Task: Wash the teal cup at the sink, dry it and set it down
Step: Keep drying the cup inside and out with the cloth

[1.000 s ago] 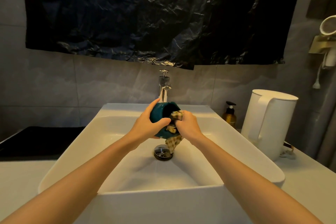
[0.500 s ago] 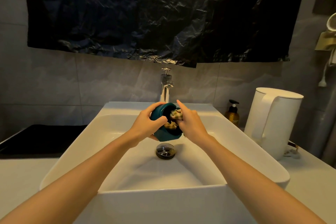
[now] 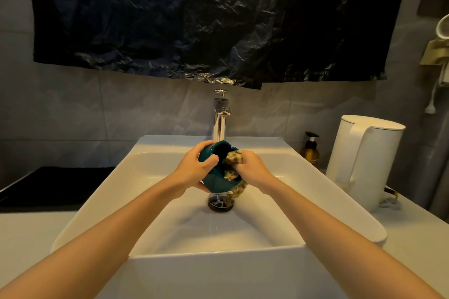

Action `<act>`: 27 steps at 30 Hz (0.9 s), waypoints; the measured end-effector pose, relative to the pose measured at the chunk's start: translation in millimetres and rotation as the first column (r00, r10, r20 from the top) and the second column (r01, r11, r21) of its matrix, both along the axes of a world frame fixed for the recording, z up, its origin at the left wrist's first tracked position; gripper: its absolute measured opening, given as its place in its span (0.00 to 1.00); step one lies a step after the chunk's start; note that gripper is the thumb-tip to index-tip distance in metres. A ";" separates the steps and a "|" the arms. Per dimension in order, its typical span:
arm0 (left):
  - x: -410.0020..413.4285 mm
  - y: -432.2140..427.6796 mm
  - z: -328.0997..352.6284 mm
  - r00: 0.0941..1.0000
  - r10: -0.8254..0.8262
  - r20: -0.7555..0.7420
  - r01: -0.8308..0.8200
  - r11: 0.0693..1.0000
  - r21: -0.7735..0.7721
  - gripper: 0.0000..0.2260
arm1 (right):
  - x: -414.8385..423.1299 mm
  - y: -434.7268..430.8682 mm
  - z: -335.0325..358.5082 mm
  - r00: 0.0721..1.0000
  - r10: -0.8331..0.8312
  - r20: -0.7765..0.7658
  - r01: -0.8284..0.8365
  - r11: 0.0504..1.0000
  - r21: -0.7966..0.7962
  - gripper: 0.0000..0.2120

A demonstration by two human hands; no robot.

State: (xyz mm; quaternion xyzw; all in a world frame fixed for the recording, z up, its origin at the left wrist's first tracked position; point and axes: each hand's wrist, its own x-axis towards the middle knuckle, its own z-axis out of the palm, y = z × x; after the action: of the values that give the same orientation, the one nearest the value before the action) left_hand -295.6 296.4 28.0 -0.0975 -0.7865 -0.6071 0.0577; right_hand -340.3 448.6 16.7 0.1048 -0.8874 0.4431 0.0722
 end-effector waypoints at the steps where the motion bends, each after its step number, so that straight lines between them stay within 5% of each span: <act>1: 0.0 -0.6 0.8 1.000 0.005 0.005 -0.005 1.000 -0.003 0.15 | 1.3 -0.2 0.6 1.000 0.000 -0.030 0.001 0.999 0.032 0.10; 7: 1.0 -3.3 0.8 0.998 0.034 0.053 -0.031 0.998 -0.055 0.15 | 3.9 2.0 8.1 0.904 0.263 0.336 -0.195 0.955 -0.223 0.13; 13: 1.5 -0.4 0.5 0.995 -0.003 0.096 0.009 0.998 -0.059 0.14 | 2.0 5.6 -0.1 0.999 0.035 0.009 -0.036 0.996 0.085 0.09; 21: 0.7 -6.0 4.6 0.995 0.033 0.098 -0.028 0.998 -0.050 0.13 | 7.0 6.8 11.7 0.952 0.252 0.174 -0.257 0.966 0.005 0.11; 27: 1.3 -3.3 0.6 0.979 -0.087 0.186 0.109 0.988 -0.108 0.13 | 2.8 12.1 13.9 0.962 0.178 -0.209 -0.120 0.957 0.263 0.19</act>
State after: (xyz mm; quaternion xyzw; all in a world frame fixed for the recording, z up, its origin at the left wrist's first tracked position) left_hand -294.3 293.1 28.6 -0.0839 -0.8170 -0.5683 -0.0499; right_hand -337.5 460.6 30.6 0.2305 -0.9109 0.3177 0.1271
